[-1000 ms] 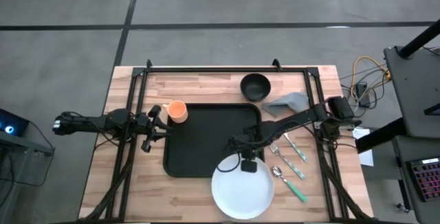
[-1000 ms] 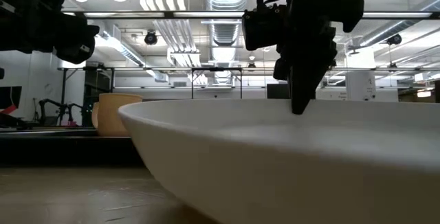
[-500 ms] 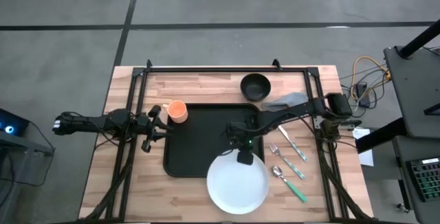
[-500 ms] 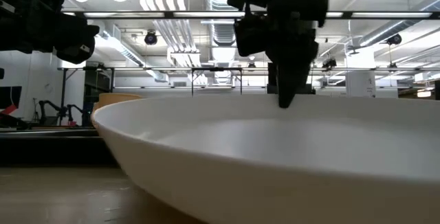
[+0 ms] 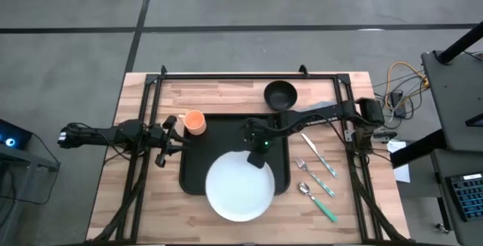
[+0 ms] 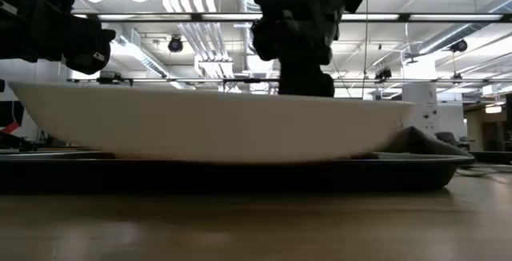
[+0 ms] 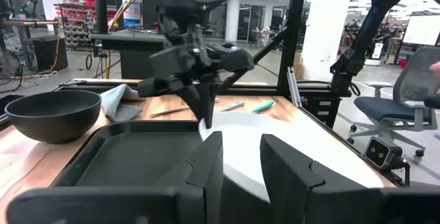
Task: Set up tray
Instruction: Put the white plate on the black serving tray
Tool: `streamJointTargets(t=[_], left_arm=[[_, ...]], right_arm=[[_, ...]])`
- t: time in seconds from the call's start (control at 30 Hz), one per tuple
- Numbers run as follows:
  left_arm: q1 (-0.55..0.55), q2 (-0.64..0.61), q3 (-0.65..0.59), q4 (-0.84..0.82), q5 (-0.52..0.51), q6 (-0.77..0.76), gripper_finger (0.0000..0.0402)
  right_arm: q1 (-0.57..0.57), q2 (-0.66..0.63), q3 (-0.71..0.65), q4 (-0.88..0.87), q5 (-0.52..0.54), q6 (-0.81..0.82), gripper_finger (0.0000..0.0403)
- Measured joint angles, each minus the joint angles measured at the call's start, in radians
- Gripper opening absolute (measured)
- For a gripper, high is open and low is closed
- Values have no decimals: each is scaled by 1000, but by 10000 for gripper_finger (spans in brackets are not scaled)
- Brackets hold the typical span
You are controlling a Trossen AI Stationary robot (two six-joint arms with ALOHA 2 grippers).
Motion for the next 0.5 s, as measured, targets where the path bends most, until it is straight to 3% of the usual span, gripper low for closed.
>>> streamJointTargets(t=[0.3,0.5], left_arm=[[0,0,0,0,0,0,80],[0,0,0,0,0,0,80]], right_arm=[[-34,2,-3,133,15,252,9],[-32,3,-16,141,99,424,8]])
